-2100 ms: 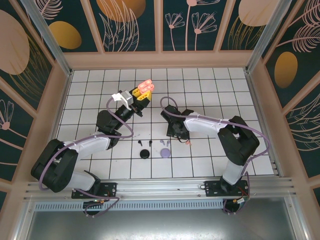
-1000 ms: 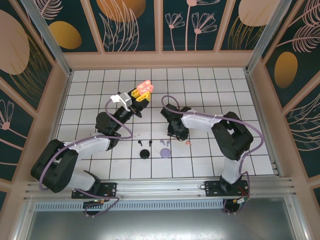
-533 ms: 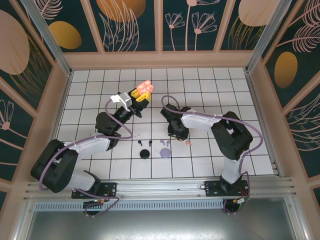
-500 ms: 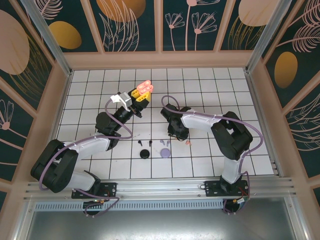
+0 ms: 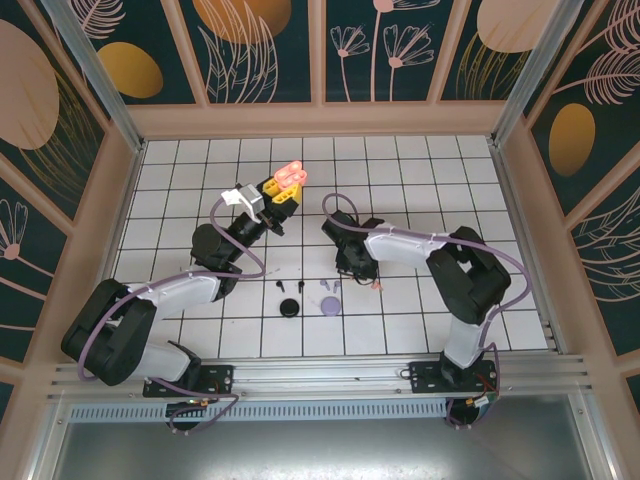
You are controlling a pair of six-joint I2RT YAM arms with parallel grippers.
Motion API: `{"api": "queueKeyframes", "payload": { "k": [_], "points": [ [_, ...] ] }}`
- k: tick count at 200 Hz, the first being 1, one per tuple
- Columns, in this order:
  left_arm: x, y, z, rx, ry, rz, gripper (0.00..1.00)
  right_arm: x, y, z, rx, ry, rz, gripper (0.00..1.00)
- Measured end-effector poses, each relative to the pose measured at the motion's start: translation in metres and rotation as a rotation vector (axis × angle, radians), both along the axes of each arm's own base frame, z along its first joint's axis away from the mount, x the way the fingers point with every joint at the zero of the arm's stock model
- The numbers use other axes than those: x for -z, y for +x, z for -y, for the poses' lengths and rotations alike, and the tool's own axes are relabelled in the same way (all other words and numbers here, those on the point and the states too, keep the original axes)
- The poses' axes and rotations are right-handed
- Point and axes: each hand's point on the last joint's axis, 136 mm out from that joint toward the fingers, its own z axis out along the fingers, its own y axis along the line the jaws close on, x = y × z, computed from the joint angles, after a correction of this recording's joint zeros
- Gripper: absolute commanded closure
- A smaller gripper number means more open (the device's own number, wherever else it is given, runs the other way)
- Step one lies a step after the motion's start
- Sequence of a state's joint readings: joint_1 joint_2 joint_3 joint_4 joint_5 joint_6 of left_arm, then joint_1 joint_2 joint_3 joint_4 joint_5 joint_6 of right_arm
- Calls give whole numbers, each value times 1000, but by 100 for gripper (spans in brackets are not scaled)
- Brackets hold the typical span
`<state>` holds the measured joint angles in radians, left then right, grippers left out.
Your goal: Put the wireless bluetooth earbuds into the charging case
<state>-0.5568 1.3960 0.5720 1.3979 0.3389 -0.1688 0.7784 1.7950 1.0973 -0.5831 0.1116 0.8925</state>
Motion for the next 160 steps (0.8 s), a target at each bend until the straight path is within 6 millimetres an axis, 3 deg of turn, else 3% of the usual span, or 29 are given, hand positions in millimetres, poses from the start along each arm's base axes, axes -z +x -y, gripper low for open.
{"api": "queueKeyframes", "payload": {
  "k": [30, 85, 107, 160],
  "points": [
    [1, 0, 3, 5, 21, -3, 100, -22, 7, -6, -24, 60, 90, 76],
    [-1, 0, 6, -6, 71, 26, 100, -112, 34, -16, -87, 192, 373, 76],
    [-3, 0, 6, -19, 100, 49, 100, -153, 42, -14, -111, 232, 481, 75],
    [0, 3, 11, -55, 194, 114, 100, -279, 57, -9, -170, 357, 803, 75]
  ]
}}
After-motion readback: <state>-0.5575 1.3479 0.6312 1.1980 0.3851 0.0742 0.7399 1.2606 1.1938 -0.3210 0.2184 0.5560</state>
